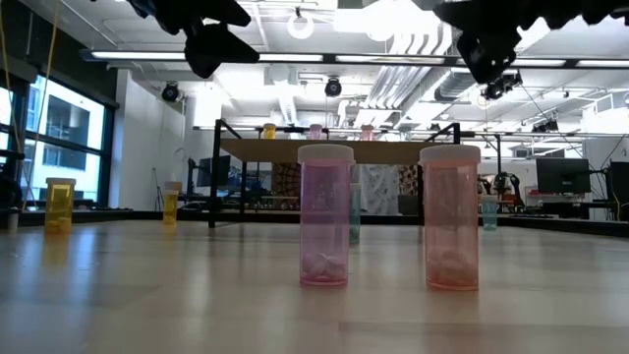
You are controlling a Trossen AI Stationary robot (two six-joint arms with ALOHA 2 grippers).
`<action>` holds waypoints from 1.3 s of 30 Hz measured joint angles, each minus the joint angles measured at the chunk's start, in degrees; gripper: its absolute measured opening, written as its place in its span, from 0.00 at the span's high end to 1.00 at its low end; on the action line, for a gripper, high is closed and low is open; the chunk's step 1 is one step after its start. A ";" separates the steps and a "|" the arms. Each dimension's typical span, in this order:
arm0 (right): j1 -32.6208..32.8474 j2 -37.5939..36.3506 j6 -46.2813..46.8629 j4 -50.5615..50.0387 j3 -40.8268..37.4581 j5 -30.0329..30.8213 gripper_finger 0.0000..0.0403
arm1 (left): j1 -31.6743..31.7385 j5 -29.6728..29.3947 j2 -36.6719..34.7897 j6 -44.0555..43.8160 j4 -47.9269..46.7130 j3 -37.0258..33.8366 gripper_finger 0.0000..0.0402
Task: Pick and place medicine bottles onto shelf by color
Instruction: Put the bottom red pill bottle on the shelf aligned with the other red pill bottle
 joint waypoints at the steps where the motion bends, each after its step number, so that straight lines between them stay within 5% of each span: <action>1: 0.36 0.88 -0.84 0.00 0.92 0.08 0.49 | 0.00 -0.01 0.00 0.00 0.01 0.00 0.39; 12: 2.88 10.41 -8.66 -9.46 9.02 0.08 0.49 | 0.00 -0.01 0.00 0.01 0.25 0.01 0.39; 39: 3.80 22.81 -7.78 -7.68 11.31 0.28 0.49 | -0.02 0.01 0.02 -0.56 0.30 0.02 0.39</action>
